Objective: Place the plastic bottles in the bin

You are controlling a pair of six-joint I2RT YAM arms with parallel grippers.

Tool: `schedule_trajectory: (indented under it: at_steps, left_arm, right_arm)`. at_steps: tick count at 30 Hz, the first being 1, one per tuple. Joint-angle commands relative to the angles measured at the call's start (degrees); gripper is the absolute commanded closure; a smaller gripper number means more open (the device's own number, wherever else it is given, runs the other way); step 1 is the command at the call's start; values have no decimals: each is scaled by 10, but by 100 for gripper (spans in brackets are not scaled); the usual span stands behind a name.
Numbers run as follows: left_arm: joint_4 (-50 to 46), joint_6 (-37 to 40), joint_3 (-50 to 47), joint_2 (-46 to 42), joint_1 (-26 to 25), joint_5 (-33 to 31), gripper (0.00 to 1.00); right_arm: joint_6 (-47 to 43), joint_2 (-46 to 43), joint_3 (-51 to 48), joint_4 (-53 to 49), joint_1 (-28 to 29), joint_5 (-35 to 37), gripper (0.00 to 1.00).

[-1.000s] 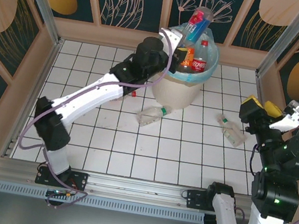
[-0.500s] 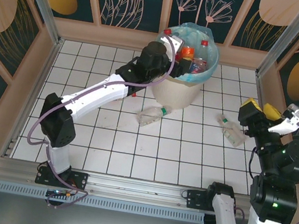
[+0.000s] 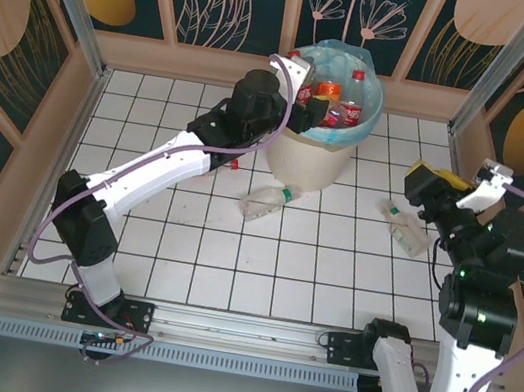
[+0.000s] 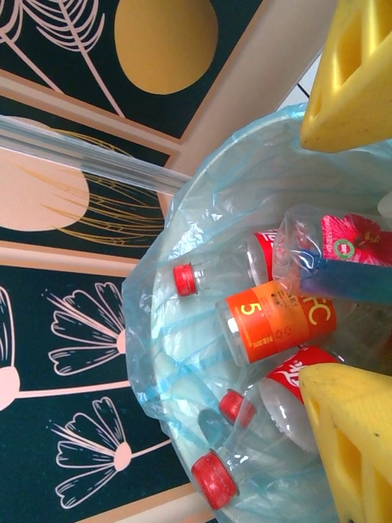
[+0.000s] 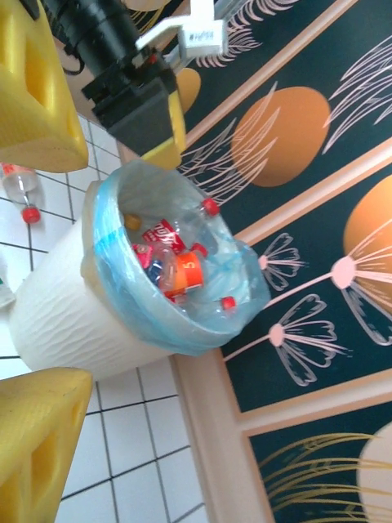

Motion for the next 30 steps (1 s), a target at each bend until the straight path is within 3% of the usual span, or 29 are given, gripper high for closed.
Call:
schedule_trajectory:
  at_steps: [1, 5, 11, 19, 25, 30]
  left_arm:
    - [-8, -2, 3, -35, -1, -9, 32]
    - [-26, 1, -6, -64, 0, -13, 33]
    - [-38, 13, -95, -152, -1, -21, 33]
    - [-34, 18, -285, -262, -3, 114, 33]
    - [-11, 16, -401, -321, -10, 165, 31]
    - [-5, 47, -467, -354, -13, 173, 30]
  right_arm:
    - [-1, 25, -2, -25, 1, -21, 36]
    - [-18, 56, -8, -64, 1, 0, 34]
    - [-70, 124, -52, -95, -4, 149, 23]
    - [-84, 252, -138, 5, -56, 212, 12]
    - [7, 288, -180, 80, -136, 168, 7]
    - [153, 223, -275, 187, -158, 152, 1]
